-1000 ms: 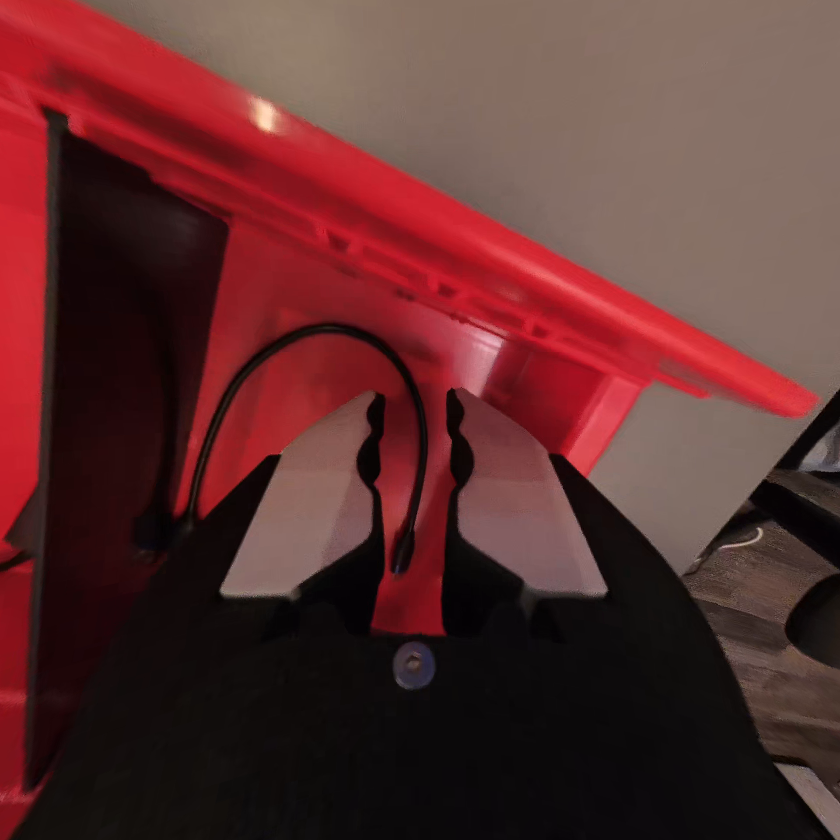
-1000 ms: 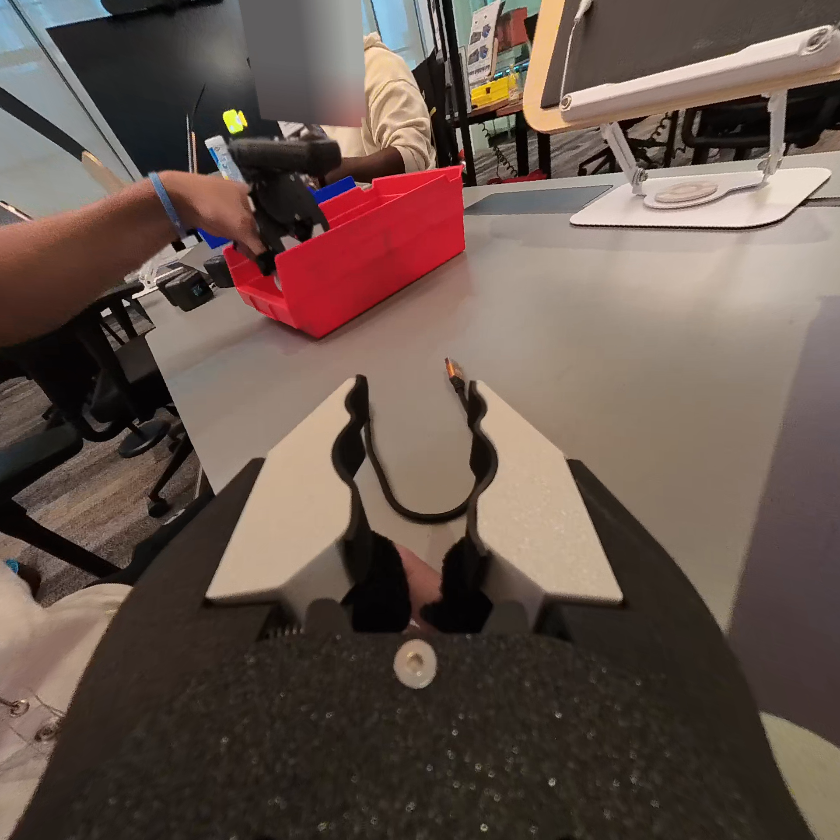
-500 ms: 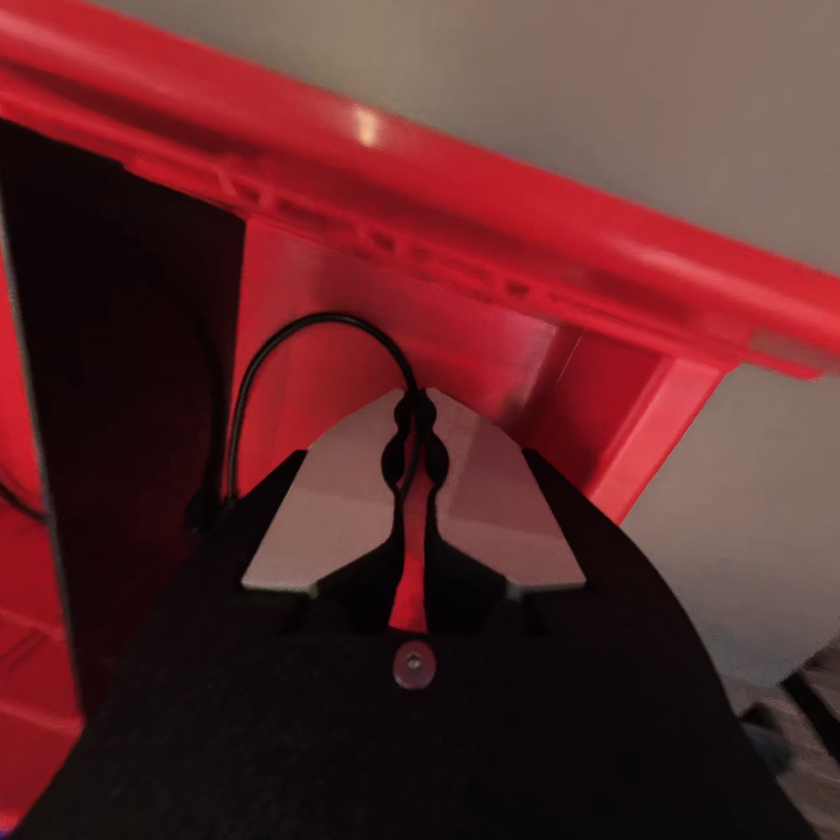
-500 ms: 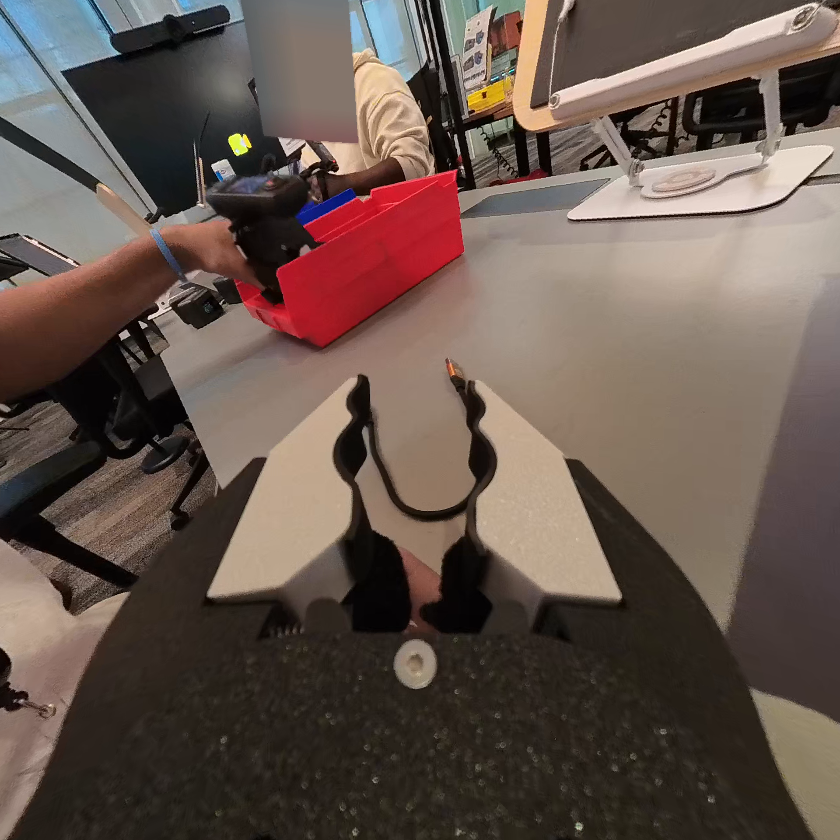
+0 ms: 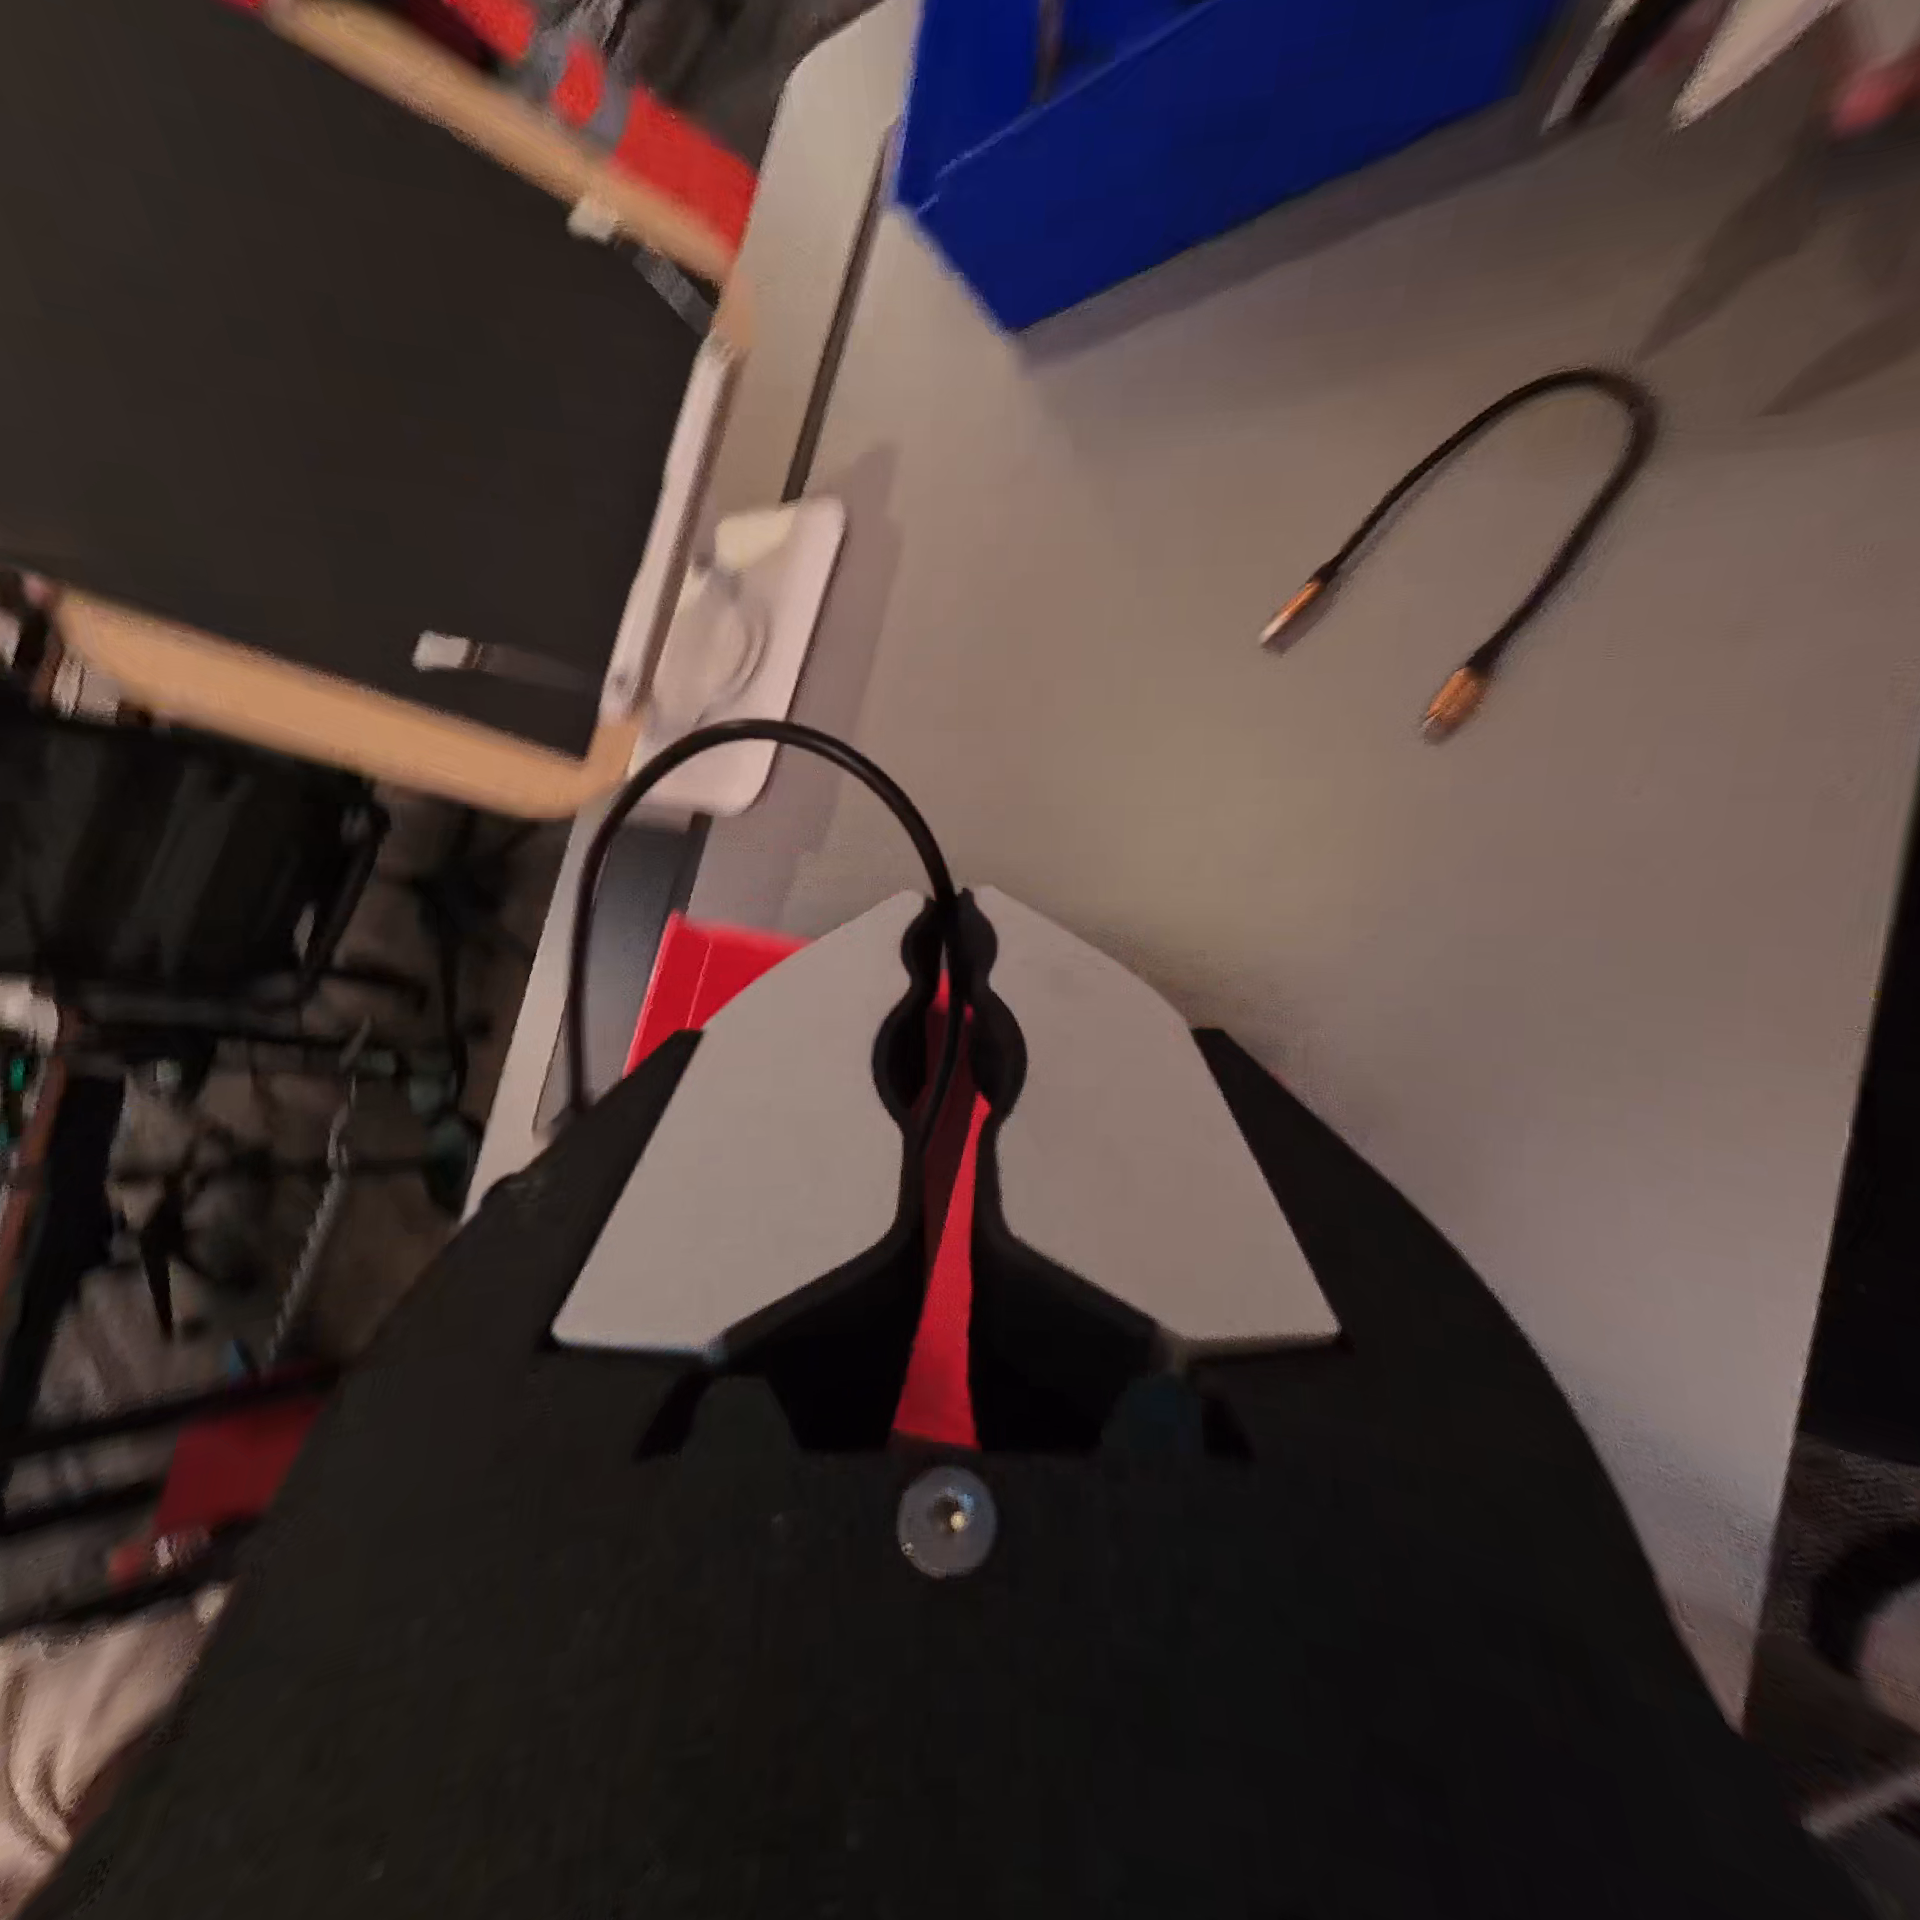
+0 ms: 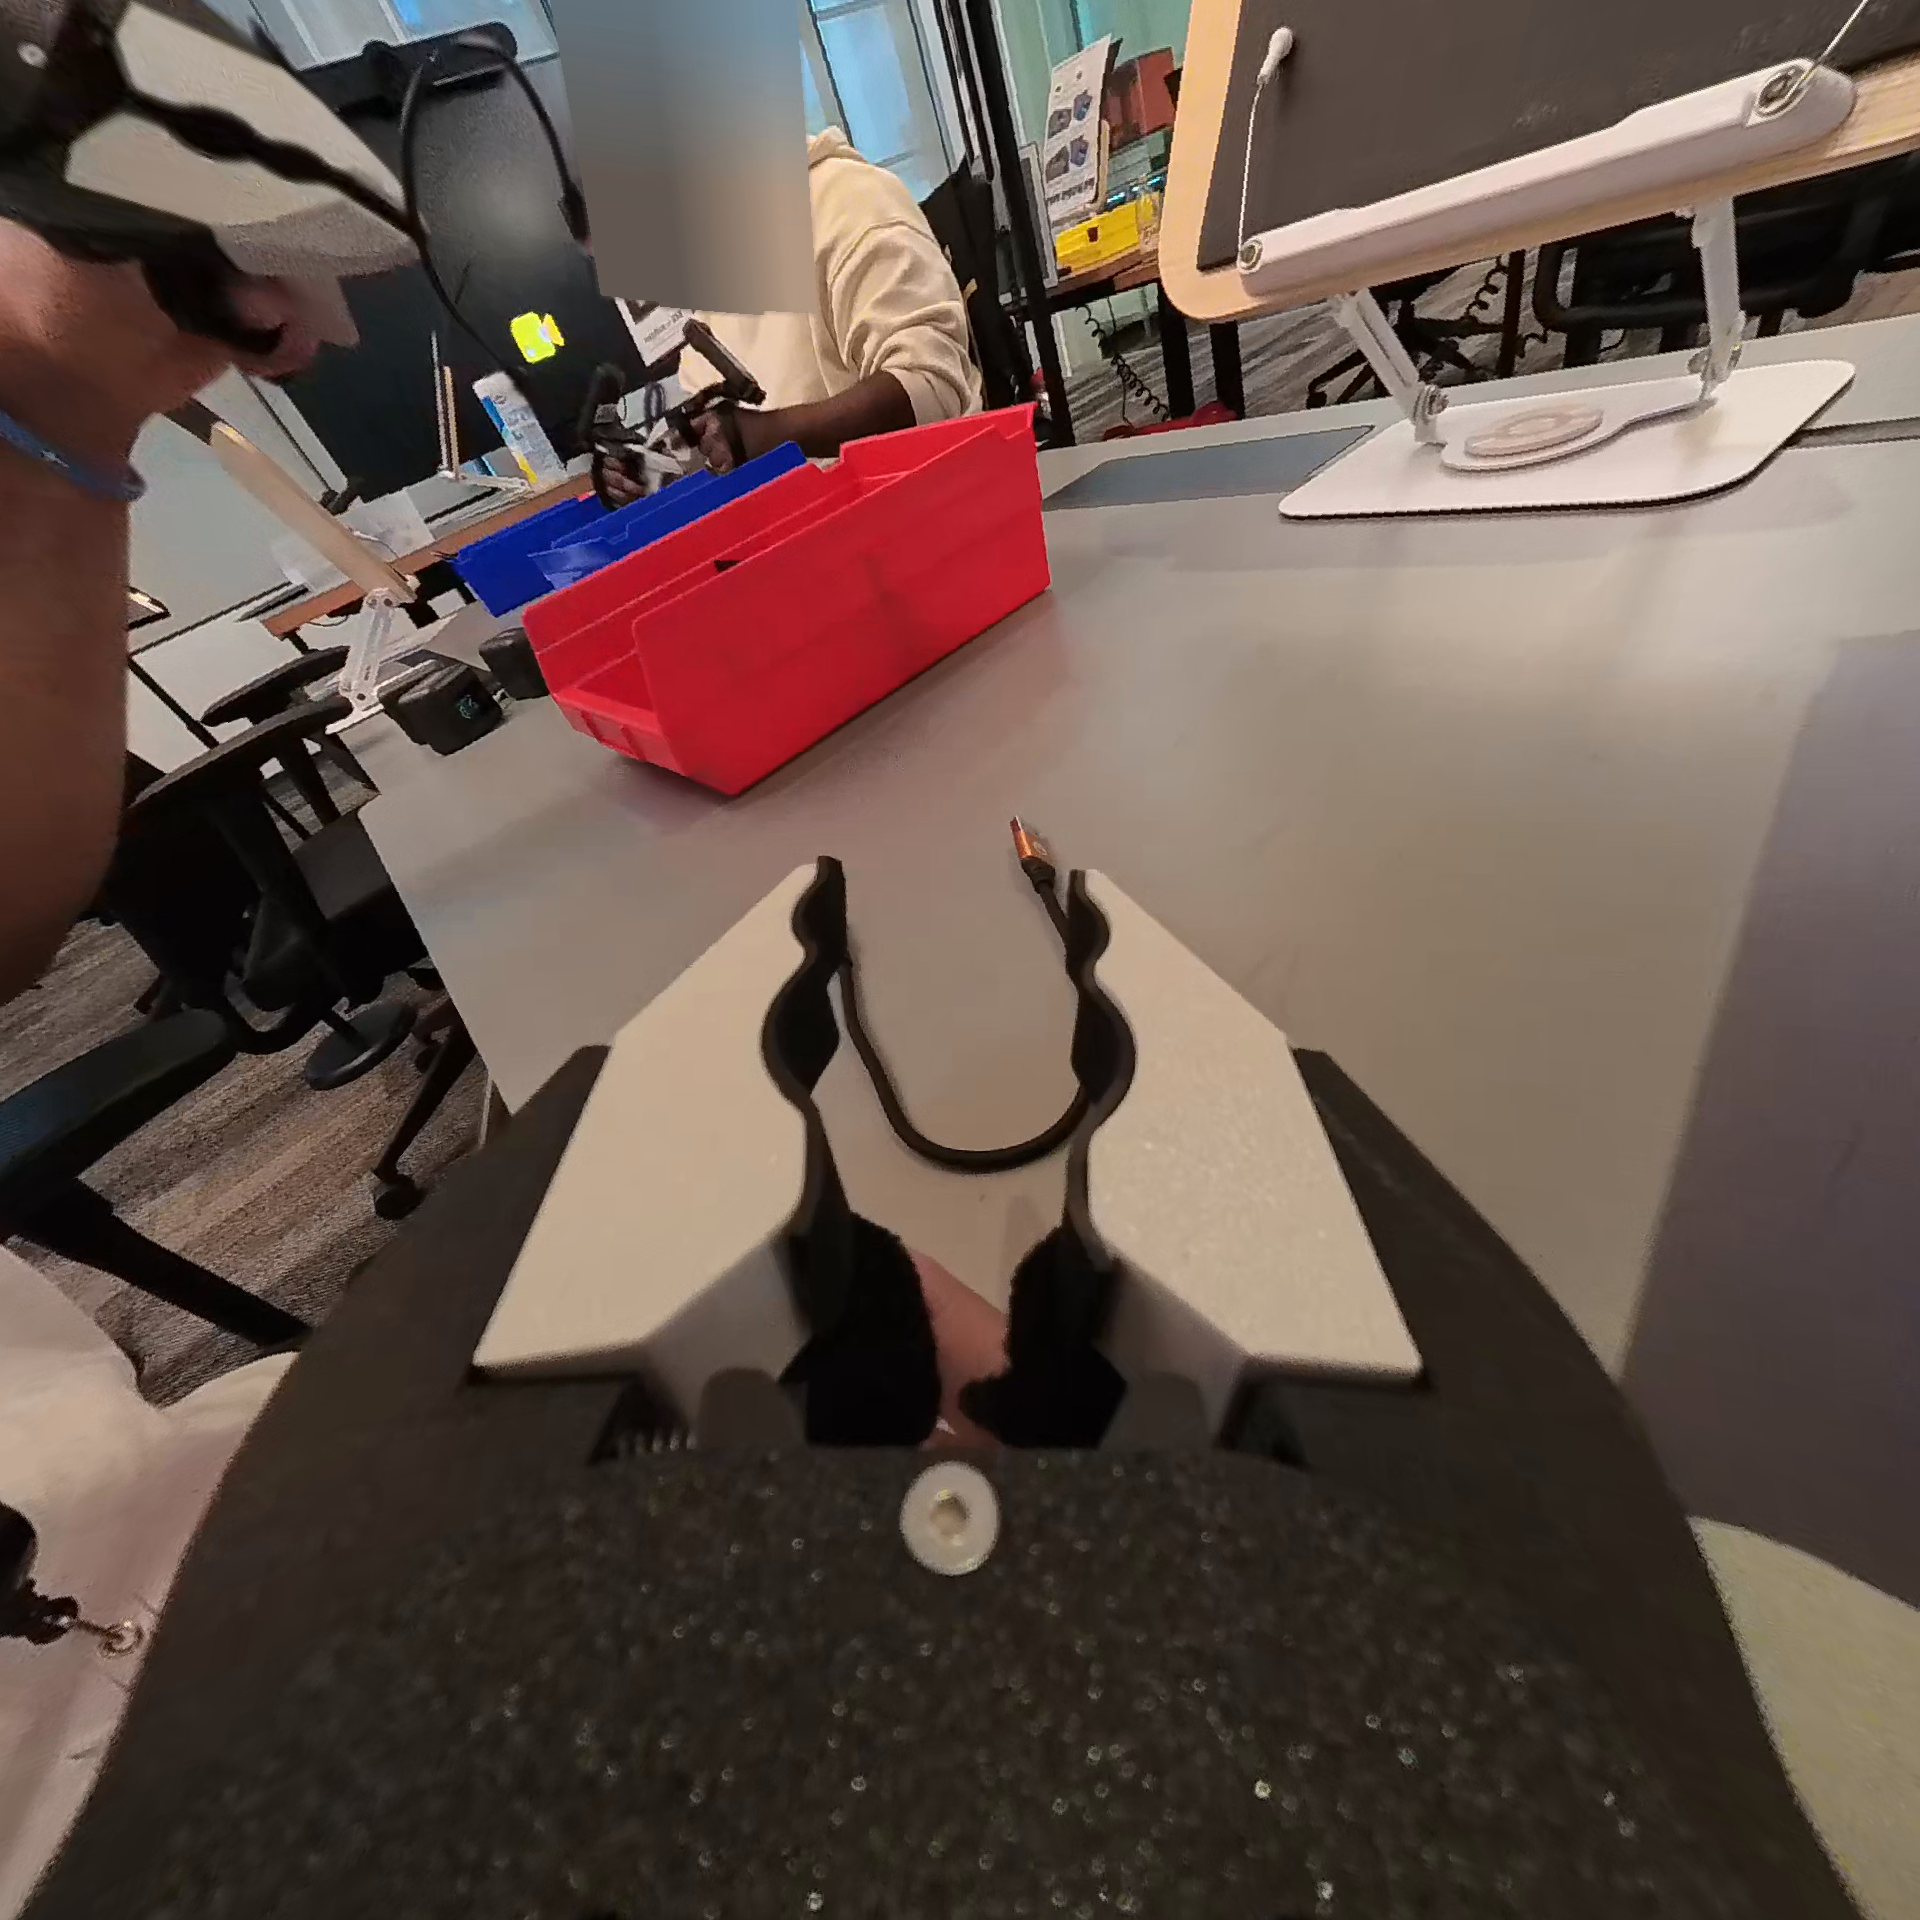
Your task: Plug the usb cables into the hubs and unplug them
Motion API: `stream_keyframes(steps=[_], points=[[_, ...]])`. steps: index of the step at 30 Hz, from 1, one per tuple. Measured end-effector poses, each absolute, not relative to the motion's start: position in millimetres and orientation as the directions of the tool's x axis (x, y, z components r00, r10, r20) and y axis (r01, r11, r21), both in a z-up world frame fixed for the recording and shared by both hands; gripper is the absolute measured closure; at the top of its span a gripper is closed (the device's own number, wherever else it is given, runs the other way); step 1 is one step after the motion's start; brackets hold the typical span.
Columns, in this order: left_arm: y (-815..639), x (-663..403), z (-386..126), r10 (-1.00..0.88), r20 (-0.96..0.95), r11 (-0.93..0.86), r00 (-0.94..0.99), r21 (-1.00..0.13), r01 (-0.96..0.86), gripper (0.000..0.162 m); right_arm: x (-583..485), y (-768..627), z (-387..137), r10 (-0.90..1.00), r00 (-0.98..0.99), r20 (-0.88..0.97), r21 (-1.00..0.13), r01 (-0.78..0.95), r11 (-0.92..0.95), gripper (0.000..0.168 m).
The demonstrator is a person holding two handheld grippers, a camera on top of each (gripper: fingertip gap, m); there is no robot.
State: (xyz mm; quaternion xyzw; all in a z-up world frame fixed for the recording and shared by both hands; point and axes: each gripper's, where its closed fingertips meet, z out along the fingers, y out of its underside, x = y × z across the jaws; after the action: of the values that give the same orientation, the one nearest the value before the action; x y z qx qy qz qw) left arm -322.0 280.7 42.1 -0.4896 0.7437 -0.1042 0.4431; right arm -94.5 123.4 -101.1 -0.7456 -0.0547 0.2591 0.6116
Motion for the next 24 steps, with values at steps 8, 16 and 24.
stream_keyframes(steps=[8, 16, 24], points=[[225.8, -193.5, -66.4, -0.639, -0.569, 0.748, -0.518, -0.303, -0.591, 0.16, -93.8, 119.6, -100.1, 0.401, 0.861, -0.315, -0.942, -0.23, -0.245, 0.127], [161.7, -141.7, -160.6, -0.56, -0.451, 0.828, -0.695, -0.277, -0.488, 0.16, -87.8, 117.2, -100.8, 0.389, 0.858, -0.337, -0.934, -0.253, -0.25, 0.128], [167.3, -140.9, -163.8, -0.862, -0.314, 0.507, -0.398, -0.561, -0.655, 0.138, -94.6, 116.7, -104.7, 0.409, 0.844, -0.346, -0.929, -0.248, -0.274, 0.127]])
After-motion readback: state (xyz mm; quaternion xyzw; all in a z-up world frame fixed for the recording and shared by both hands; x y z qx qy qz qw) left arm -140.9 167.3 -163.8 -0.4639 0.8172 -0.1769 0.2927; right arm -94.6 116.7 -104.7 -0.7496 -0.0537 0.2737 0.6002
